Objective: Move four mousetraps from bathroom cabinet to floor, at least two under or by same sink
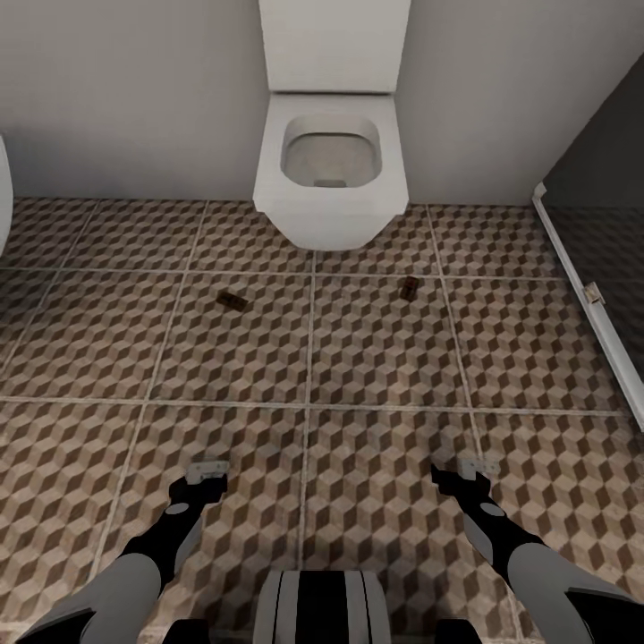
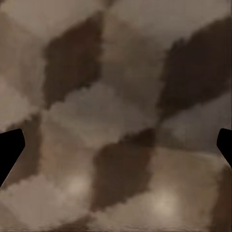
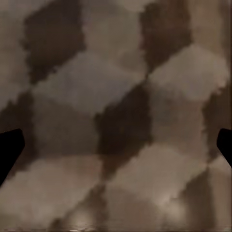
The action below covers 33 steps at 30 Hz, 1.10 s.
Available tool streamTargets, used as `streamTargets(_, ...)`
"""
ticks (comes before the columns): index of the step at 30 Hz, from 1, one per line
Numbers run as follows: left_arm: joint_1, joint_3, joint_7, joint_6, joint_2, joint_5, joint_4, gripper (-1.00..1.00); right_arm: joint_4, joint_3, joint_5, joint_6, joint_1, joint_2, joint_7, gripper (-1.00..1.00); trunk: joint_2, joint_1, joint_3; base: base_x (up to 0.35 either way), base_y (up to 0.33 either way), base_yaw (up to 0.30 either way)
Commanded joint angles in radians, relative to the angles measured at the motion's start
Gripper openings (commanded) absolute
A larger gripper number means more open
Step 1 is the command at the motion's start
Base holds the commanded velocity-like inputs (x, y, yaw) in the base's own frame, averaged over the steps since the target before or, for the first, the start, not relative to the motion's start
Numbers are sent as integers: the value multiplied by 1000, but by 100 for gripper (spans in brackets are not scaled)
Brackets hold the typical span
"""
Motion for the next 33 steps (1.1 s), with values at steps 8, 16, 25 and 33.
streamTargets(8,-1,4,3,-4,-2,-10,1,100,1,-3,-3,-4,0,0,1,100,0,0,0,-40,0,0)
streamTargets(16,-1,4,4,-5,-3,-10,1,100,1,-3,-3,-4,0,-1,1,100,0,0,0,-8,0,0)
streamTargets(25,-1,5,4,-4,-3,-10,1,100,1,-3,-3,-5,0,-1,1,100,0,0,0,-1,0,0)
streamTargets(33,-1,6,4,-4,-3,-10,2,100,1,-3,-3,-5,0,-1,1,100,0,0,0,0,0,0)
